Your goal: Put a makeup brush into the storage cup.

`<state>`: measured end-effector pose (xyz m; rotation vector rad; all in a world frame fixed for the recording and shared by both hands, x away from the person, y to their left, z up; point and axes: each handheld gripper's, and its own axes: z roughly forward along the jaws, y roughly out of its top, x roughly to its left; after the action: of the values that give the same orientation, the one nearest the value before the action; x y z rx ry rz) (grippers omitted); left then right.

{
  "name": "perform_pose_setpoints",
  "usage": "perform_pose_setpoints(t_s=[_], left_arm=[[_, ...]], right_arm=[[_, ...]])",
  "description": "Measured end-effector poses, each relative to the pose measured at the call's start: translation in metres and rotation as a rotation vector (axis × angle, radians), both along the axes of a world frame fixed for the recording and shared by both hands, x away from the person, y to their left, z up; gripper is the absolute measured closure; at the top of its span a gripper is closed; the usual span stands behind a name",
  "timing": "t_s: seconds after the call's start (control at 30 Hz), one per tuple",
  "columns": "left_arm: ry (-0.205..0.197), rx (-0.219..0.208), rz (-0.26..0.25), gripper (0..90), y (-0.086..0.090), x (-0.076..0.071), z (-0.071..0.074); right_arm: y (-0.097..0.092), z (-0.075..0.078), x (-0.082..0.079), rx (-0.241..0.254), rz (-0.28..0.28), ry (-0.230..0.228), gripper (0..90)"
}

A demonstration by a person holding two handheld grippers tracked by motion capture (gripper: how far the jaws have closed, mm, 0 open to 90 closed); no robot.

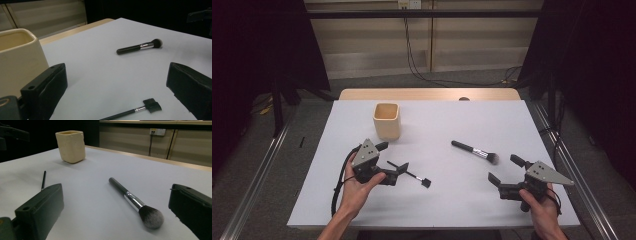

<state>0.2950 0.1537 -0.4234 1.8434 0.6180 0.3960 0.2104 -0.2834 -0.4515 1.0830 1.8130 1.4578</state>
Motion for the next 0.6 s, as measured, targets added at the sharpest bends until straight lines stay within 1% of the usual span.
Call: perform_pose_setpoints(t_s=[0.03,0.07,0.1,0.17,0.27,0.37,0.47,0.6], left_arm=[[-0.001,0.004,-0.004,3.4,0.000,0.001,0.000],[0.020,0.011,-0.021,3.4,-0.002,0.004,-0.001],[0.026,0.028,-0.026,3.5,-0.003,0.005,0.000],[0.040,0.035,-0.039,3.5,-0.006,0.007,-0.001],[0.050,0.065,-0.052,3.6,-0.009,0.010,0.000],[0.069,0.082,-0.070,3.6,-0.012,0.013,0.000],[0.082,0.102,-0.074,3.6,-0.015,0.016,-0.001],[0.124,0.140,-0.082,3.6,-0.017,0.022,-0.002]], right_arm=[[0.000,0.000,0.000,0.000,0.000,0.000,0.0],[0.000,0.000,0.000,-0.001,0.000,0.001,0.0],[0.000,0.000,0.000,0.001,-0.001,0.002,0.0],[0.000,0.000,0.000,0.002,-0.001,0.002,0.0],[0.000,0.000,0.000,-0.003,0.001,0.001,0.0],[-0.001,0.000,-0.001,-0.002,0.001,0.000,0.0],[-0.001,0.000,-0.001,-0.002,0.000,-0.001,0.0],[-0.001,0.000,-0.001,-0.005,0.002,0.003,0.0]])
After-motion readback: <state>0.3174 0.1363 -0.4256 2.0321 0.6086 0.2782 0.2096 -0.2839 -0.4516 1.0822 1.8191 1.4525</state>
